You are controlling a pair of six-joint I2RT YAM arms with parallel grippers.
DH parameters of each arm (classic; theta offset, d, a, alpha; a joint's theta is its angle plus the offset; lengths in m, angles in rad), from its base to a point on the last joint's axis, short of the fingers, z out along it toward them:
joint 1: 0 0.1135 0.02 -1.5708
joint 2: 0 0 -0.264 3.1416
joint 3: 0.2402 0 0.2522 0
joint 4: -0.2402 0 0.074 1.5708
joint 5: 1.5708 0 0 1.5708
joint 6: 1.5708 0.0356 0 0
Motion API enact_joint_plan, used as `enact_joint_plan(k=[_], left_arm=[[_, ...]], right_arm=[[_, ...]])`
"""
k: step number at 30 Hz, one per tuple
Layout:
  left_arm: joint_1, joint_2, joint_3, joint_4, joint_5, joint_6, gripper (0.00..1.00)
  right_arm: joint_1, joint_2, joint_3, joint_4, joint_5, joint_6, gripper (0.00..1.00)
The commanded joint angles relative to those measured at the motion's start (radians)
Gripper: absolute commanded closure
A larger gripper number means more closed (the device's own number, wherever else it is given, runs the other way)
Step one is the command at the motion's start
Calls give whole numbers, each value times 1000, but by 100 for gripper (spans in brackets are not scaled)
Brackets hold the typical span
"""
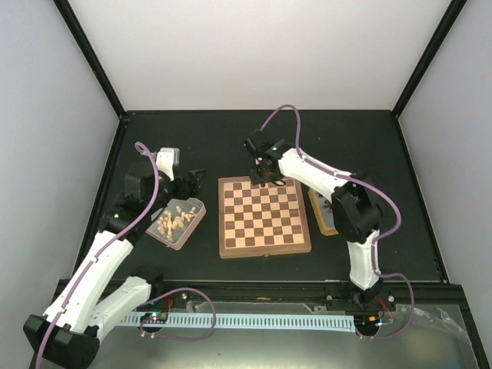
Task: Set up the chess pieces on the board
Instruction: Pick up the chess piece from the storage box.
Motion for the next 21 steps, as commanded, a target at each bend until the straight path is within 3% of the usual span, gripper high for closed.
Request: enact_joint_plan(k=[1, 6, 13, 21], left_arm=[[7, 7, 4, 2, 15, -1, 5], [7, 9, 10, 0, 33, -1, 5], [6, 16, 30, 15, 94, -7, 5], [5, 37, 47, 36, 137, -13, 5]], right_arm=[[-19, -185, -41, 81, -36, 16, 49], [-96, -393, -237, 145, 5, 41, 47], [-338, -673, -534, 123, 23, 62, 50], [-526, -744, -771, 184, -35, 50, 54]])
